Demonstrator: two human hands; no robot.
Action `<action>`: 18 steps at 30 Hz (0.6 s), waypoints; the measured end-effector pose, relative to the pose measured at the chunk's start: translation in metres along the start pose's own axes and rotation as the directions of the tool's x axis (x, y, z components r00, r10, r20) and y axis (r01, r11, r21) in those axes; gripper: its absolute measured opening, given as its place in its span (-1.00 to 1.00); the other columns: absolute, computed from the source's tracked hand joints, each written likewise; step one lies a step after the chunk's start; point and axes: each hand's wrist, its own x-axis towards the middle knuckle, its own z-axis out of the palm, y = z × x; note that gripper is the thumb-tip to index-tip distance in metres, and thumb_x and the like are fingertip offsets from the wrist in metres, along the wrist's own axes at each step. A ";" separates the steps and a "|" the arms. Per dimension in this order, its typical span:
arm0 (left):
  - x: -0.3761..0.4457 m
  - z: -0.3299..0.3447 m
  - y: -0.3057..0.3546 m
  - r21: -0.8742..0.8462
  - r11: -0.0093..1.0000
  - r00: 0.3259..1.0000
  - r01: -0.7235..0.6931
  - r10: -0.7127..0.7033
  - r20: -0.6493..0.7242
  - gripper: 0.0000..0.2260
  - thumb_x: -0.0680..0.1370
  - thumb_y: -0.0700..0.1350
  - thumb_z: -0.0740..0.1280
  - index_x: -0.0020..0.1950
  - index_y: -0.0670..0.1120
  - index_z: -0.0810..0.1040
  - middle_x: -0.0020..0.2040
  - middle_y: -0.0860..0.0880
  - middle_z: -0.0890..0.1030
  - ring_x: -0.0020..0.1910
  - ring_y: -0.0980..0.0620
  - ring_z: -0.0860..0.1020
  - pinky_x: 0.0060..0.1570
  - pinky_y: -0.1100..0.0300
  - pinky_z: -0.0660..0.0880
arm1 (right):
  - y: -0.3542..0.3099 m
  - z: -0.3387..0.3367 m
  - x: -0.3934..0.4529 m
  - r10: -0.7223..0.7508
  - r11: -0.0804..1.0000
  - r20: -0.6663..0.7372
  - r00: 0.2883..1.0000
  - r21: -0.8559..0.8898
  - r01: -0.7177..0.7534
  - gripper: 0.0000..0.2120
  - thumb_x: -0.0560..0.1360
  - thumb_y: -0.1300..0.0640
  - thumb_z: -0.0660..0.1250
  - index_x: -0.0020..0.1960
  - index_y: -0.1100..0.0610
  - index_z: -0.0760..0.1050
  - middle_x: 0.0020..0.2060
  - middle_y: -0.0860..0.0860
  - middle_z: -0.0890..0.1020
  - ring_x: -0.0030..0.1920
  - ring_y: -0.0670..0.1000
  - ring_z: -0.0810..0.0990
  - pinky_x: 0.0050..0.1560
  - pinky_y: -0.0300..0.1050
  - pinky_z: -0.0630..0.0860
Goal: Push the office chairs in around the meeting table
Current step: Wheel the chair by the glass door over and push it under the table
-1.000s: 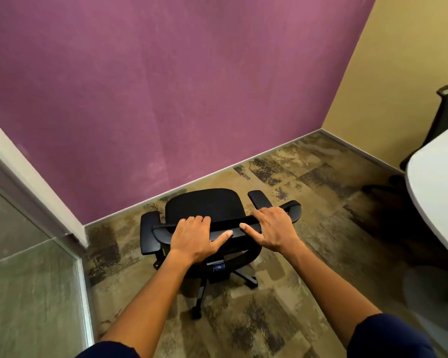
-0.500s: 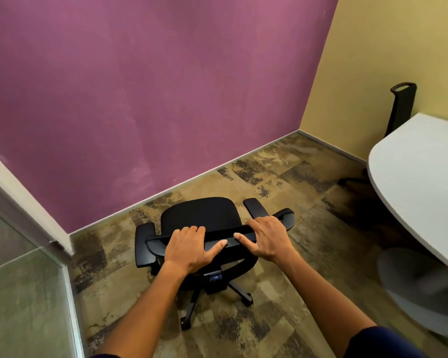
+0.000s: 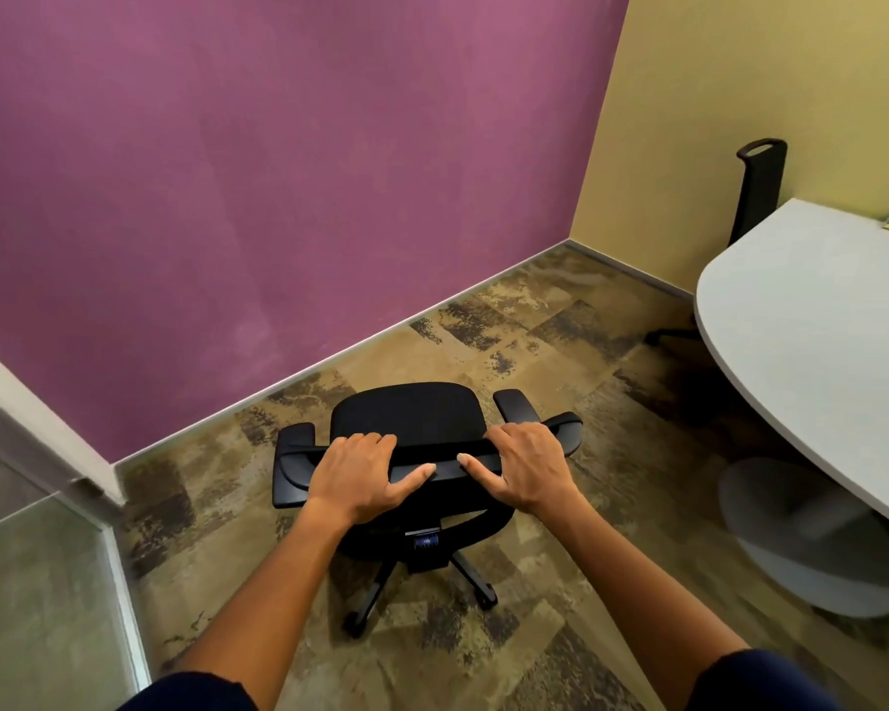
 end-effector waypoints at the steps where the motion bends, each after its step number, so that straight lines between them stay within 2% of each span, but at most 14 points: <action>1: 0.003 0.000 -0.001 -0.006 1.000 1.000 -0.010 0.010 -0.002 -0.10 0.46 0.55 -0.27 0.13 -0.07 0.58 -0.06 -0.02 0.64 -0.08 -0.05 0.59 -0.06 0.03 0.48 | 0.000 -0.001 0.001 0.007 1.000 0.005 1.000 -0.013 -0.006 -0.23 0.56 -0.48 -0.20 -0.20 0.11 0.48 -0.38 0.03 0.49 -0.36 0.07 0.44 -0.23 0.09 0.43; 5: 0.022 0.001 -0.008 -0.024 0.999 0.999 -0.046 0.046 -0.005 -0.06 0.44 0.57 -0.26 0.18 -0.09 0.58 0.04 -0.05 0.66 0.02 -0.06 0.61 0.03 -0.01 0.50 | 0.005 -0.001 0.011 0.038 0.997 0.005 0.999 -0.061 -0.038 -0.28 0.59 -0.41 -0.17 -0.21 0.12 0.47 -0.41 0.03 0.44 -0.39 0.07 0.41 -0.28 0.08 0.43; 9: 0.045 0.001 -0.016 -0.031 0.995 0.996 -0.092 0.092 -0.001 -0.05 0.42 0.59 -0.29 0.14 -0.08 0.58 0.00 -0.04 0.65 -0.03 -0.05 0.60 0.01 -0.01 0.50 | 0.010 0.003 0.026 0.056 0.996 -0.022 0.998 -0.063 -0.057 -0.40 0.60 -0.34 -0.04 -0.27 0.12 0.39 -0.45 0.01 0.35 -0.43 0.06 0.34 -0.35 0.04 0.37; 12: 0.059 0.006 -0.023 -0.032 0.991 0.992 -0.129 0.129 0.000 -0.03 0.40 0.59 -0.31 0.14 -0.08 0.58 0.00 -0.03 0.65 -0.03 -0.05 0.59 -0.01 0.00 0.49 | 0.010 0.011 0.033 0.085 0.994 -0.026 0.996 -0.068 -0.086 -0.41 0.60 -0.33 -0.03 -0.27 0.12 0.38 -0.44 0.01 0.36 -0.43 0.06 0.35 -0.35 0.03 0.32; 18: 0.111 0.012 -0.051 -0.049 0.978 0.979 -0.201 0.202 0.006 -0.02 0.40 0.59 -0.30 0.15 -0.09 0.58 0.02 -0.03 0.65 0.00 -0.05 0.59 0.04 -0.01 0.49 | 0.012 0.017 0.068 0.159 0.985 -0.037 0.987 -0.066 -0.161 -0.46 0.60 -0.33 -0.02 -0.27 0.09 0.29 -0.43 0.01 0.36 -0.42 0.09 0.36 -0.34 0.05 0.36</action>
